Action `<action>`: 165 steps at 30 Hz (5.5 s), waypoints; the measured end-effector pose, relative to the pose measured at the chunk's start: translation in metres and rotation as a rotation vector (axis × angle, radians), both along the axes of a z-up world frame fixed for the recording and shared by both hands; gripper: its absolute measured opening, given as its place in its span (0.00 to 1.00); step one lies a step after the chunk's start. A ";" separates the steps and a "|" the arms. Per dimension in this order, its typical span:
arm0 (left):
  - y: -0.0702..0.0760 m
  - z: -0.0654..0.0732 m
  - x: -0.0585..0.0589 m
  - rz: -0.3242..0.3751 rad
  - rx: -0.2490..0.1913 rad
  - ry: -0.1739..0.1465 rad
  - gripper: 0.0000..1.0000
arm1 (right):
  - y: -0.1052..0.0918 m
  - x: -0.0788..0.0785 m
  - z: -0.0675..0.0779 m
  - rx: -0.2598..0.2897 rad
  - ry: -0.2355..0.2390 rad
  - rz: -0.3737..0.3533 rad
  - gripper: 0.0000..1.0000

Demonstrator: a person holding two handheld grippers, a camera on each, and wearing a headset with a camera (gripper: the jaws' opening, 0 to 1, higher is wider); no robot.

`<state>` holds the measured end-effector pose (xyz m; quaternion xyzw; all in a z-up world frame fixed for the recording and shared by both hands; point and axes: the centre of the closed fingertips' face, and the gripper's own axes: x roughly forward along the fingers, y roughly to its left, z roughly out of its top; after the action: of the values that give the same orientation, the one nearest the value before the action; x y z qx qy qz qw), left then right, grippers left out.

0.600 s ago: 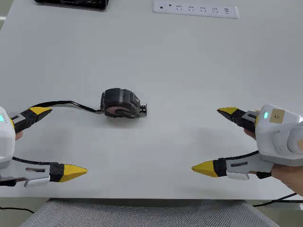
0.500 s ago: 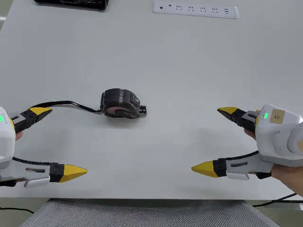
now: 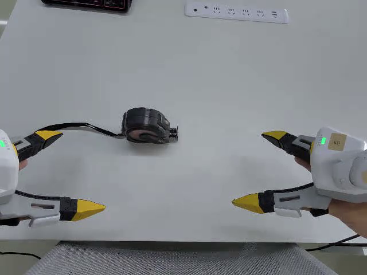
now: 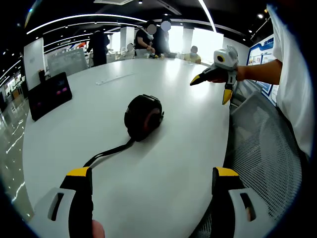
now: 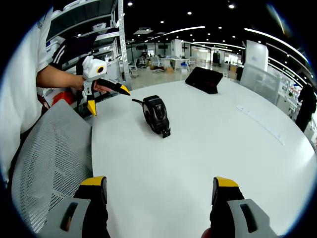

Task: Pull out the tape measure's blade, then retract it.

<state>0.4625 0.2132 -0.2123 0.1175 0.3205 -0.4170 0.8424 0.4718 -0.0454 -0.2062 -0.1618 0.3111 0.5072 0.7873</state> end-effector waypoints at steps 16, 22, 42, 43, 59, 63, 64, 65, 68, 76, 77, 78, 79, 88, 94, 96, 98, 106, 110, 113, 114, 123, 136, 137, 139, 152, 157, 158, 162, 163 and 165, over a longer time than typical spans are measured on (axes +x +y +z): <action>0.000 -0.001 -0.001 -0.009 -0.002 0.002 0.98 | -0.002 -0.004 -0.003 -0.011 0.006 0.008 0.85; 0.001 -0.002 -0.002 -0.012 0.003 0.003 0.97 | -0.002 -0.006 -0.004 -0.009 0.011 0.006 0.85; 0.001 -0.003 0.005 -0.022 0.014 0.003 0.97 | 0.006 0.008 -0.005 -0.010 0.004 0.036 0.85; 0.001 -0.004 0.006 -0.027 0.018 0.003 0.97 | 0.006 0.009 -0.005 -0.011 0.005 0.040 0.86; -0.005 -0.003 0.021 -0.082 0.041 0.002 0.95 | 0.015 0.026 -0.003 -0.039 -0.021 0.101 0.83; -0.007 -0.004 0.023 -0.098 0.047 0.010 0.92 | 0.017 0.028 -0.003 -0.050 -0.025 0.121 0.82; -0.008 -0.004 0.023 -0.101 0.047 0.010 0.92 | 0.017 0.029 -0.003 -0.051 -0.025 0.124 0.82; -0.008 -0.004 0.024 -0.104 0.047 0.012 0.92 | 0.018 0.030 -0.003 -0.053 -0.025 0.128 0.82; -0.009 -0.004 0.028 -0.111 0.052 0.010 0.92 | 0.019 0.031 -0.004 -0.059 -0.024 0.141 0.81; -0.012 -0.004 0.037 -0.147 0.070 0.001 0.89 | 0.023 0.035 -0.005 -0.068 -0.019 0.175 0.79; -0.013 -0.004 0.038 -0.150 0.071 0.001 0.89 | 0.023 0.036 -0.005 -0.069 -0.018 0.178 0.79; -0.013 -0.004 0.039 -0.156 0.074 -0.001 0.88 | 0.024 0.037 -0.005 -0.073 -0.019 0.185 0.79; -0.014 -0.004 0.040 -0.160 0.077 -0.003 0.87 | 0.024 0.037 -0.005 -0.073 -0.018 0.187 0.78; -0.023 -0.006 0.049 -0.217 0.103 -0.009 0.85 | 0.023 0.040 -0.008 -0.102 -0.015 0.229 0.78; -0.028 -0.003 0.058 -0.242 0.108 -0.010 0.84 | 0.024 0.045 -0.009 -0.104 -0.015 0.242 0.77; -0.030 -0.003 0.060 -0.255 0.114 -0.010 0.83 | 0.024 0.046 -0.009 -0.105 -0.015 0.247 0.77; -0.032 -0.003 0.064 -0.260 0.115 -0.014 0.83 | 0.025 0.048 -0.010 -0.105 -0.013 0.250 0.77; -0.041 -0.005 0.074 -0.280 0.114 -0.007 0.79 | 0.028 0.054 -0.013 -0.105 -0.010 0.268 0.75; -0.045 -0.007 0.076 -0.295 0.119 -0.001 0.78 | 0.031 0.056 -0.015 -0.104 -0.008 0.275 0.74; -0.048 -0.008 0.078 -0.303 0.123 0.007 0.76 | 0.033 0.057 -0.016 -0.102 -0.006 0.280 0.73; -0.049 -0.008 0.079 -0.306 0.123 0.007 0.75 | 0.034 0.057 -0.016 -0.101 -0.005 0.280 0.73; -0.056 -0.013 0.085 -0.327 0.132 0.013 0.68 | 0.040 0.062 -0.019 -0.095 -0.004 0.292 0.69; -0.065 -0.018 0.092 -0.350 0.138 0.016 0.57 | 0.053 0.067 -0.024 -0.087 0.008 0.326 0.64; -0.065 -0.018 0.093 -0.352 0.138 0.016 0.56 | 0.054 0.067 -0.024 -0.086 0.008 0.328 0.64; -0.066 -0.019 0.093 -0.355 0.143 0.022 0.55 | 0.056 0.068 -0.024 -0.084 0.010 0.332 0.63; -0.069 -0.030 0.091 -0.366 0.158 0.065 0.43 | 0.062 0.066 -0.033 -0.081 0.035 0.356 0.61; -0.070 -0.032 0.091 -0.371 0.157 0.071 0.37 | 0.062 0.066 -0.035 -0.082 0.042 0.361 0.61; -0.071 -0.033 0.091 -0.372 0.156 0.072 0.37 | 0.062 0.066 -0.036 -0.081 0.043 0.361 0.61; -0.072 -0.032 0.092 -0.374 0.152 0.067 0.34 | 0.063 0.066 -0.037 -0.081 0.045 0.362 0.61; -0.073 -0.032 0.091 -0.378 0.152 0.067 0.33 | 0.063 0.066 -0.037 -0.081 0.046 0.363 0.61; -0.073 -0.033 0.091 -0.380 0.153 0.067 0.33 | 0.063 0.066 -0.037 -0.081 0.046 0.364 0.60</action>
<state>0.5534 0.1399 -0.2448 0.2255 0.3510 -0.5466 0.7261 0.5381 0.0179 -0.2433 -0.2352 0.3147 0.6319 0.6681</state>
